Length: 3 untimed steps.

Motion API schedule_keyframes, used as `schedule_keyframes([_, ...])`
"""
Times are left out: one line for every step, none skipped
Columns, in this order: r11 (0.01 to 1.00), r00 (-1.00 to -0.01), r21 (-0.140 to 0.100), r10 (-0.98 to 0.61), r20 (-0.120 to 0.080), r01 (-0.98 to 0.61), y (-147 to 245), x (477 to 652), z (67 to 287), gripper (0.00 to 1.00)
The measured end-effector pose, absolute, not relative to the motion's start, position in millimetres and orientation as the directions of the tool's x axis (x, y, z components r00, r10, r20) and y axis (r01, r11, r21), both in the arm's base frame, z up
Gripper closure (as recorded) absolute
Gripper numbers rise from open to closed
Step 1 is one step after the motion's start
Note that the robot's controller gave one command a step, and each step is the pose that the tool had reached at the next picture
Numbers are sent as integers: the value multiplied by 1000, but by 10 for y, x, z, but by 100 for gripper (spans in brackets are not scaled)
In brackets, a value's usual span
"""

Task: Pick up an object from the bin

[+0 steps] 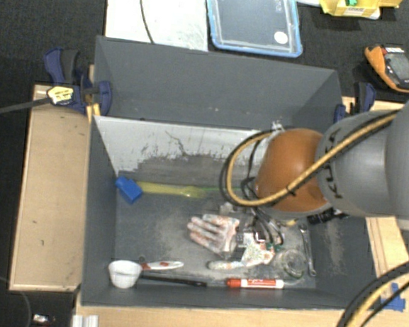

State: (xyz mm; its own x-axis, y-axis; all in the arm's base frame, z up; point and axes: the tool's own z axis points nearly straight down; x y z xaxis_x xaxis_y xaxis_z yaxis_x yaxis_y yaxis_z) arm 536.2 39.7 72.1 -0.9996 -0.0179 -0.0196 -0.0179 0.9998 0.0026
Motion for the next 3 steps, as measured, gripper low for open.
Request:
schedule_keyframes([1000,-1000,3,-4,-10,-4,342,5285,723,100])
schedule_keyframes([1000,-1000,3,-3,-10,-3,342,5285,724,100])
schedule_keyframes([1000,-1000,3,-2,-9,-2,342,5276,974,100])
